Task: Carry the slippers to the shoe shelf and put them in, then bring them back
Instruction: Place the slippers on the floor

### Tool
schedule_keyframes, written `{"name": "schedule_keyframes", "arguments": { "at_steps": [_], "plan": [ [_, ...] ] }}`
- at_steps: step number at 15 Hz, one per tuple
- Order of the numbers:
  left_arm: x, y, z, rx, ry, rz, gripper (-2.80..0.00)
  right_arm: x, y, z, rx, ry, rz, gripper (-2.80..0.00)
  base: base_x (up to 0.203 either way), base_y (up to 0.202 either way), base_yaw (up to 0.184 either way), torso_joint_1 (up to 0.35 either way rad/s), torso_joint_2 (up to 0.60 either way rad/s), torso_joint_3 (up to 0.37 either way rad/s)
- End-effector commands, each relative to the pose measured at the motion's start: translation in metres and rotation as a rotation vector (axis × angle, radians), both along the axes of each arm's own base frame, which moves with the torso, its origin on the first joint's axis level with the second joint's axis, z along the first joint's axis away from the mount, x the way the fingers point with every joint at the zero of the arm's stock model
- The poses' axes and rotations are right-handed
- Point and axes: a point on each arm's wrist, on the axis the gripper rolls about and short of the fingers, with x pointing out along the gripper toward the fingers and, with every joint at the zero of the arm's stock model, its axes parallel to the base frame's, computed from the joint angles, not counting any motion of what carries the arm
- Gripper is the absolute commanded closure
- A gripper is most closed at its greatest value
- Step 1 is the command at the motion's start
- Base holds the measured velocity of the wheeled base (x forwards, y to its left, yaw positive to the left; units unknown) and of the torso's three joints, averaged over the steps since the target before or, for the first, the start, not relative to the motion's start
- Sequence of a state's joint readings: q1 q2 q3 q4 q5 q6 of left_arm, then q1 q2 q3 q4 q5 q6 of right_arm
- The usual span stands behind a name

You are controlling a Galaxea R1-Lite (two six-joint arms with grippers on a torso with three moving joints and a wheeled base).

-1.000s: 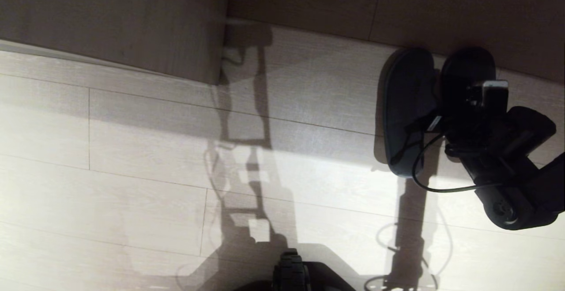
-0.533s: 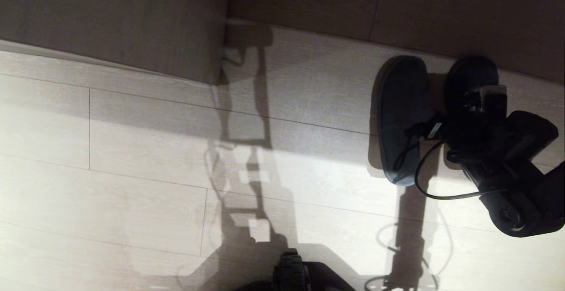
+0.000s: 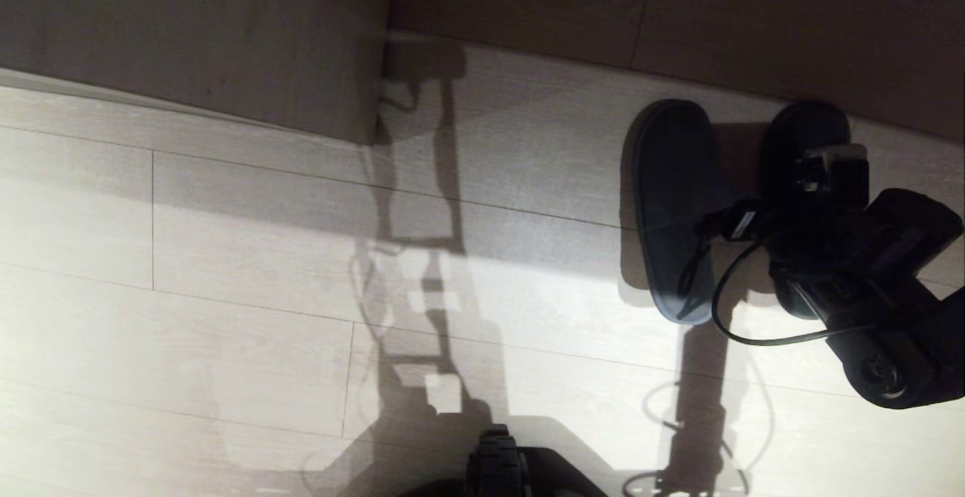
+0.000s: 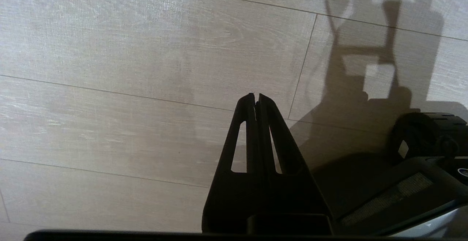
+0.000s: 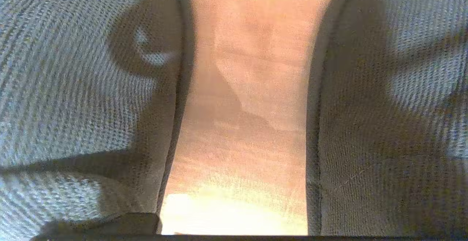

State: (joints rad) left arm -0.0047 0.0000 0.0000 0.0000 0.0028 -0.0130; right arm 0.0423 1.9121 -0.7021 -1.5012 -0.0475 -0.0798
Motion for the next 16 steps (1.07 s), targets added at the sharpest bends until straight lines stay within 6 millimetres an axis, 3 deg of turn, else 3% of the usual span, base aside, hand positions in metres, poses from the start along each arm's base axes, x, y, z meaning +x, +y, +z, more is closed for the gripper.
{"name": "schedule_keyframes", "arguments": {
  "at_steps": [1, 4, 12, 16],
  "plan": [
    [0.000, 0.000, 0.000, -0.001, 0.002, 0.000, 0.00, -0.005, 0.000, 0.010, -0.002, -0.032, 0.005, -2.80, 0.000, 0.000, 0.000, 0.000, 0.00, 0.000],
    [0.000, 0.000, 0.000, -0.001, 0.002, 0.000, 0.00, -0.010, -0.002, -0.002, -0.028, 0.096, 0.021, -2.80, 0.000, 0.000, 0.000, 0.000, 0.00, 0.000],
    [0.000, 0.000, 0.000, 0.001, 0.002, 0.000, 0.00, -0.022, -0.004, -0.021, -0.070, 0.232, 0.007, -2.80, 0.000, 0.000, 0.000, 0.000, 0.00, 0.000],
    [0.000, 0.000, 0.000, 0.002, 0.002, 0.000, 0.00, -0.008, -0.005, -0.001, -0.070, 0.239, -0.015, -2.80, 0.000, 0.000, 0.000, 0.000, 0.00, 0.000]
  ]
}}
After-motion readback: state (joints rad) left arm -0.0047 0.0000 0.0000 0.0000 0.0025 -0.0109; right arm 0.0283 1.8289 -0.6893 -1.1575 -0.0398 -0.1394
